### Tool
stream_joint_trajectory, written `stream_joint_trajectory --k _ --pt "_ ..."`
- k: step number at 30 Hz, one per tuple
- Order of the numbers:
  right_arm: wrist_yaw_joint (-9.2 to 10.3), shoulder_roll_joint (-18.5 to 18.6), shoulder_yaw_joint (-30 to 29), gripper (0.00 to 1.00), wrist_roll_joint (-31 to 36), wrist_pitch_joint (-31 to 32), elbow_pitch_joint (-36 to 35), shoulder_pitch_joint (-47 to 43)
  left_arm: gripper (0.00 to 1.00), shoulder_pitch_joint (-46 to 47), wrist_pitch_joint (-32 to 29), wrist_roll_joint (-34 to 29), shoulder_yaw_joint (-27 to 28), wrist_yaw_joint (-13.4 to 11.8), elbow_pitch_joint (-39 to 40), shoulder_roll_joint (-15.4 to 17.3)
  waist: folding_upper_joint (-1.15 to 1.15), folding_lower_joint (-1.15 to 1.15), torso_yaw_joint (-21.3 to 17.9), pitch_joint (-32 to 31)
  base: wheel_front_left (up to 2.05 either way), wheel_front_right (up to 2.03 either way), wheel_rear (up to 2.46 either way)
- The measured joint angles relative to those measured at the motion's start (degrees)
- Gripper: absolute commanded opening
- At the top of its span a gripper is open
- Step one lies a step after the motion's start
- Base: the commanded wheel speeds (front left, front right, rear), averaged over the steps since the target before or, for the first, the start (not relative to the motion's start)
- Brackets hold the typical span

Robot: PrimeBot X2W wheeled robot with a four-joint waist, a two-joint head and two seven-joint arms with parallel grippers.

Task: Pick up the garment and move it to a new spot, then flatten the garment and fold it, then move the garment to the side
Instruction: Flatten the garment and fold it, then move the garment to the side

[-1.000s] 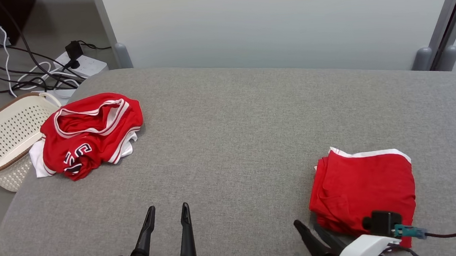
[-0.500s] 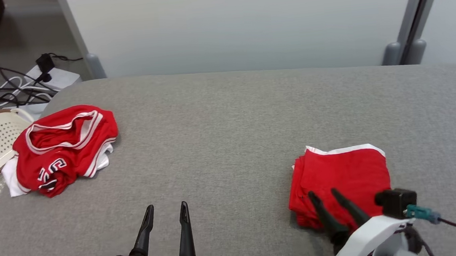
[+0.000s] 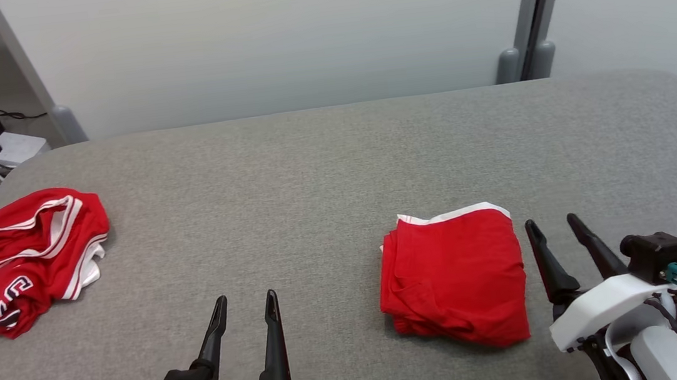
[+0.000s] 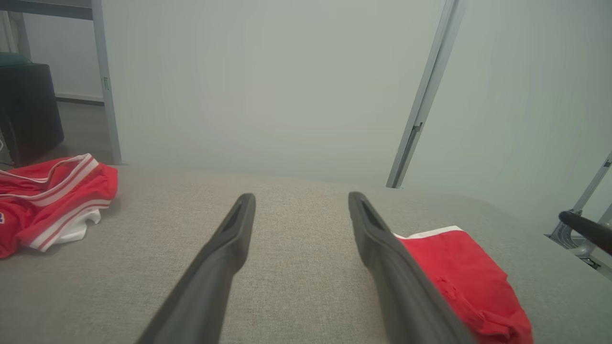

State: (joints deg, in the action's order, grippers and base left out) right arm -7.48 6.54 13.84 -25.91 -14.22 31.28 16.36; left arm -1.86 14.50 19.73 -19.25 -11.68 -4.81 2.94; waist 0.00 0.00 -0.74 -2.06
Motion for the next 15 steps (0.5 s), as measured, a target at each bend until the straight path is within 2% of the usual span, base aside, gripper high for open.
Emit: stream_joint_trajectory --k 6,15 --pt "0.00 0.43 -3.92 1.00 4.60 -0.01 -4.28 -3.05 1.00 -0.01 0.00 0.00 0.29 0.02 -0.09 -0.03 0.00 0.00 -2.32 -0.03 0.00 0.00 0.00" --pt "0.00 0.27 -7.57 1.00 5.16 -0.01 -10.66 -9.61 1.00 -0.41 0.00 0.20 1.52 0.62 -0.02 -0.05 0.00 0.00 -3.60 -1.47 0.00 0.00 0.00"
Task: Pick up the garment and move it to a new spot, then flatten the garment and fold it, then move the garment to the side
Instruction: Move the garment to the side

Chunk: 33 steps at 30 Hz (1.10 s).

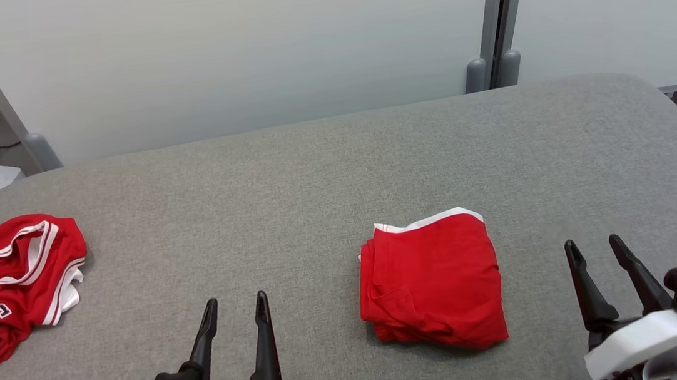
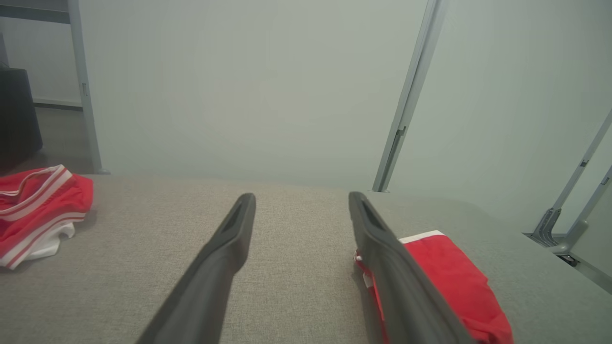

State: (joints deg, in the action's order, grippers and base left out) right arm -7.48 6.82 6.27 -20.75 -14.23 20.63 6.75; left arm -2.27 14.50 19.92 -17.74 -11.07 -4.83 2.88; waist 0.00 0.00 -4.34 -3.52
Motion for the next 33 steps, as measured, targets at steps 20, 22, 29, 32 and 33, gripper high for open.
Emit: stream_joint_trajectory --k 20,22,29,32,33 --pt "0.00 -0.34 -0.14 1.00 0.54 0.00 -5.17 -7.18 1.00 -4.31 0.00 -0.80 0.80 1.48 -0.36 0.02 0.00 0.00 -0.08 -2.48 0.00 0.00 0.00" --pt "0.00 -0.47 -0.13 1.00 0.54 0.00 -5.15 -7.39 1.00 -4.32 0.00 -0.83 0.80 1.48 -0.42 0.02 0.00 0.00 -0.10 -2.56 0.00 0.00 0.00" --pt "0.00 -0.58 -0.15 1.00 0.55 0.00 -5.17 -7.39 1.00 -4.33 0.00 -1.49 0.80 1.48 -0.79 0.02 0.00 0.00 0.02 -2.29 0.00 0.00 0.00" --pt "0.00 -0.58 0.09 1.00 0.55 0.00 -4.85 -7.39 1.00 -4.33 0.00 -1.87 0.80 1.48 -0.87 0.02 0.00 0.00 0.16 -2.01 0.00 0.00 0.00" --pt "0.00 -0.58 0.32 1.00 0.53 0.00 -4.50 -7.36 1.00 -4.33 0.00 -1.87 0.80 1.48 -0.88 0.02 0.00 0.00 0.18 -1.89 0.00 0.00 0.00"
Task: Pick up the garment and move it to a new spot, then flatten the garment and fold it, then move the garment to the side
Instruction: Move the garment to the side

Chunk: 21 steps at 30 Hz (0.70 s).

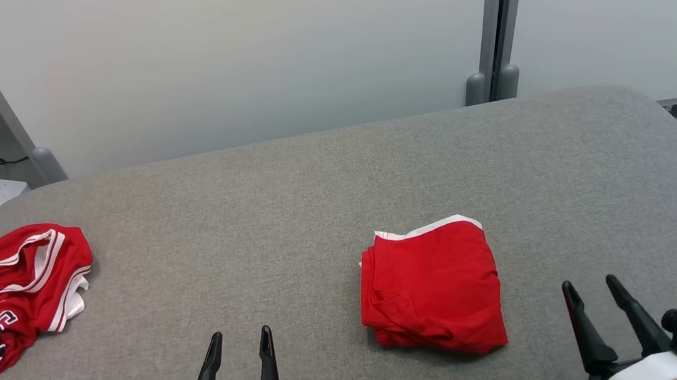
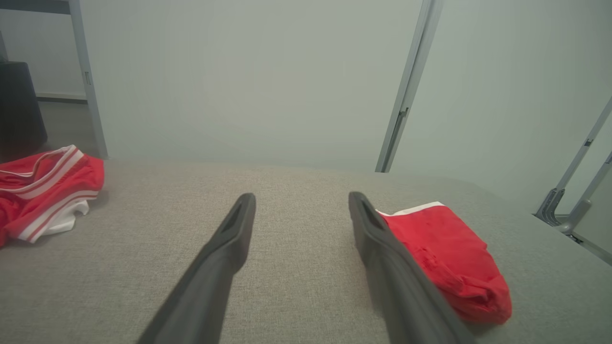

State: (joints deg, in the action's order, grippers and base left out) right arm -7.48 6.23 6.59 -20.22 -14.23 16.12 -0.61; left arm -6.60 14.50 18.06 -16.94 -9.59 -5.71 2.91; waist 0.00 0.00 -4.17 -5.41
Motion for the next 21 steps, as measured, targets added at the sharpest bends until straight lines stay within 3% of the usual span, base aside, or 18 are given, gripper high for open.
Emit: stream_joint_trajectory --k 6,14,21 --pt "0.00 -0.40 2.36 1.00 -3.80 0.00 5.28 1.84 1.00 0.02 0.00 -0.23 -0.14 0.00 -0.23 0.00 0.00 0.00 0.28 0.86 0.00 0.00 0.00" --pt "0.00 0.60 9.11 1.00 -21.67 0.93 16.25 11.29 1.00 1.24 0.00 -0.42 -1.96 0.03 -0.56 0.01 0.00 0.00 2.86 2.55 0.00 0.00 0.00" --pt "0.00 4.00 13.59 1.00 -31.17 3.33 25.95 19.74 1.00 2.92 0.00 -0.42 -3.74 0.02 -0.56 0.02 0.00 0.00 6.36 4.56 0.00 0.00 0.00"
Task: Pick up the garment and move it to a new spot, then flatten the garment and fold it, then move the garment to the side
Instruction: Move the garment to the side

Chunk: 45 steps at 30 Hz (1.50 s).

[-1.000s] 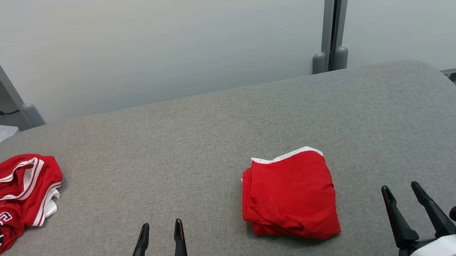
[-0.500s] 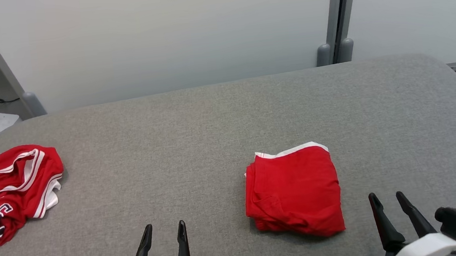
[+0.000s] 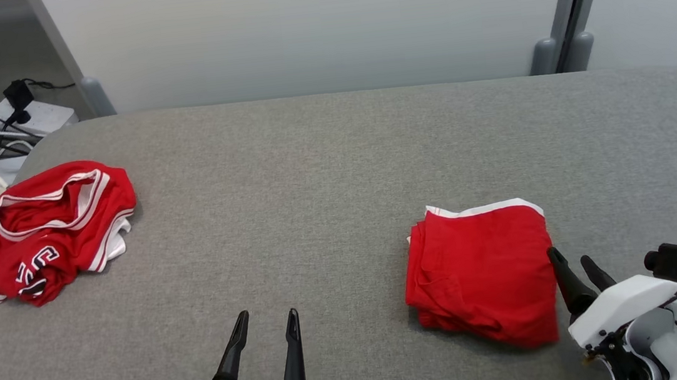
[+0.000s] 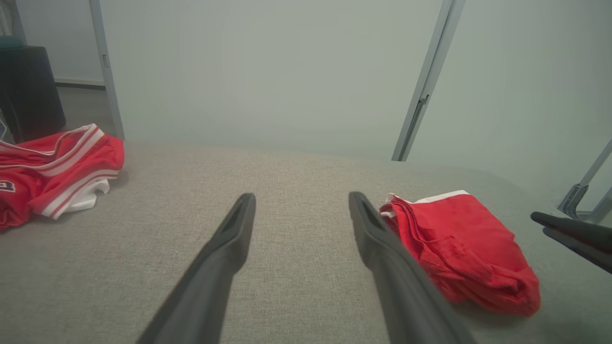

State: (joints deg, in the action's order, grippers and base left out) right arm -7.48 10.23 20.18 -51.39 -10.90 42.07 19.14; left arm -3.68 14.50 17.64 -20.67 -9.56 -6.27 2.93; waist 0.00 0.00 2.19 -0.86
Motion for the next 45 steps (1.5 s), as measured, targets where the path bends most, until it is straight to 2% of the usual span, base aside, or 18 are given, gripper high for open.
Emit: stream_joint_trajectory --k 4,8,17,18,19,20,21,25,32,36,39,45 --pt "0.00 0.77 3.10 1.00 -5.30 3.87 4.97 4.02 1.00 0.94 0.00 0.00 -1.02 -0.03 -0.10 -0.01 0.00 0.00 2.24 1.99 0.00 0.00 0.00" --pt "0.00 1.35 3.58 1.00 -9.68 4.91 8.33 6.51 1.00 2.54 0.00 0.00 -1.75 -0.07 -0.18 -0.01 0.00 0.00 3.79 3.77 0.00 0.00 0.00" --pt "0.00 2.02 6.12 1.00 -14.60 7.25 13.59 10.05 1.00 4.48 0.00 0.00 -2.89 -0.09 -0.87 -0.03 0.00 0.00 6.38 5.33 0.00 0.00 0.00" --pt "0.00 2.14 6.88 0.53 -14.66 7.42 13.85 10.16 1.00 4.48 0.00 0.01 -2.96 -0.10 -0.90 -0.04 0.00 0.00 6.58 5.27 0.00 0.00 0.00" --pt "0.00 2.22 7.51 0.53 -14.67 7.43 14.05 10.28 1.00 4.48 0.00 0.01 -2.98 -0.10 -0.97 -0.03 0.00 0.00 6.72 5.14 0.00 0.00 0.00" --pt "0.00 2.27 8.08 0.31 -14.72 7.42 14.18 10.32 1.00 4.48 0.00 0.02 -2.98 -0.11 -1.01 -0.03 0.00 0.00 6.83 5.01 0.00 0.00 0.00" --pt "0.00 2.33 8.64 0.00 -14.72 7.42 14.32 10.33 1.00 4.48 0.00 0.02 -2.98 -0.11 -1.04 -0.03 0.00 0.00 6.91 4.88 0.00 0.00 0.00" --pt "0.00 2.80 11.02 0.00 -14.72 6.82 14.45 10.34 1.00 4.47 0.00 0.03 -3.01 -0.11 -1.26 -0.03 0.00 0.00 7.09 4.34 0.00 0.00 0.00" --pt "0.00 4.44 16.03 0.00 -12.49 -0.21 13.60 11.31 1.00 4.43 0.00 0.10 -2.74 -0.16 -1.36 -0.03 0.00 0.00 6.90 3.42 0.00 0.00 0.00" --pt "0.00 5.17 17.49 0.00 -8.93 -2.78 14.43 13.15 1.00 4.39 0.00 0.08 -2.59 -0.15 -1.67 -0.03 0.00 0.00 5.83 3.08 0.00 0.00 0.00" --pt "0.00 5.06 16.60 0.00 -7.95 -2.83 14.73 13.56 1.00 4.39 0.00 -0.12 -2.53 -0.07 -1.72 -0.02 0.00 0.00 4.36 2.99 0.00 0.00 0.00" --pt "0.00 4.99 8.79 0.00 -2.48 -3.26 12.47 13.39 1.00 4.66 0.00 -1.04 -2.88 0.49 -1.71 -0.02 0.00 0.00 0.02 3.43 0.00 0.00 0.00"
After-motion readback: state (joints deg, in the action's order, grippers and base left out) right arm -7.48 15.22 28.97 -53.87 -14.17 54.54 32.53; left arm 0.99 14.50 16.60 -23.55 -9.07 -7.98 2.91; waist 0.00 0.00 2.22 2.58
